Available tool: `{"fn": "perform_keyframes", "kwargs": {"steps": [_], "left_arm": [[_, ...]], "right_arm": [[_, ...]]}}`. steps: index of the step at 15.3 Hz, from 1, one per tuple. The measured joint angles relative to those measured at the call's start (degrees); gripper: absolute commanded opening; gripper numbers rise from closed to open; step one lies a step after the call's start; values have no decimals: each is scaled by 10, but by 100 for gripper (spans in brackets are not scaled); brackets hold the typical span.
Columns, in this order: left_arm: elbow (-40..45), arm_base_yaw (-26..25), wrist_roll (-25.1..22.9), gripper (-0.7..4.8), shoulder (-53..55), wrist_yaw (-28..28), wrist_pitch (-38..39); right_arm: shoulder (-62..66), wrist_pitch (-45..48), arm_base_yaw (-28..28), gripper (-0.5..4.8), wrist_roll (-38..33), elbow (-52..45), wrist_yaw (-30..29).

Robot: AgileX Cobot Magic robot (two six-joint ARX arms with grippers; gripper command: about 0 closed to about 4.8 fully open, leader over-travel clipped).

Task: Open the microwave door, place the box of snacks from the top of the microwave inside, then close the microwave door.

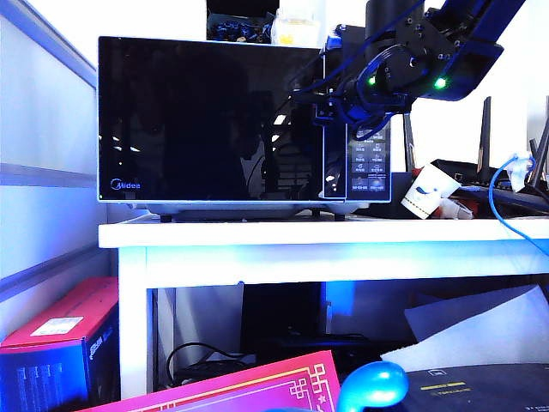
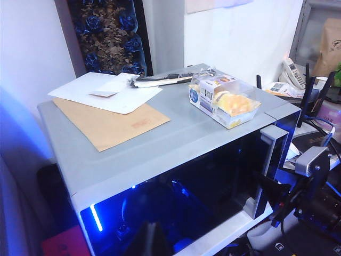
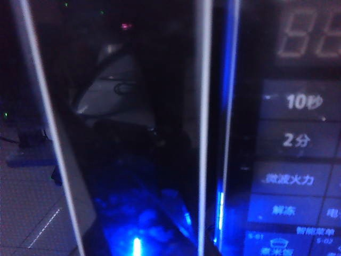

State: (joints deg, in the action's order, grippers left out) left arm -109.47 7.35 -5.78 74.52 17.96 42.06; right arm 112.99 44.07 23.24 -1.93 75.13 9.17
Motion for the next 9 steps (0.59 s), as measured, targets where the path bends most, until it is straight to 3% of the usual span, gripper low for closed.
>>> {"fn": "perform_keyframes", "kwargs": {"steps": [5,9], "left_arm": [[0,0,0,-6,0,0,3],[0,0,0,-6,0,0,7]], "right_arm": [[-2,-10,0,114,0,0,0],[-27,-84,0,116,-1,3,-2]]}}
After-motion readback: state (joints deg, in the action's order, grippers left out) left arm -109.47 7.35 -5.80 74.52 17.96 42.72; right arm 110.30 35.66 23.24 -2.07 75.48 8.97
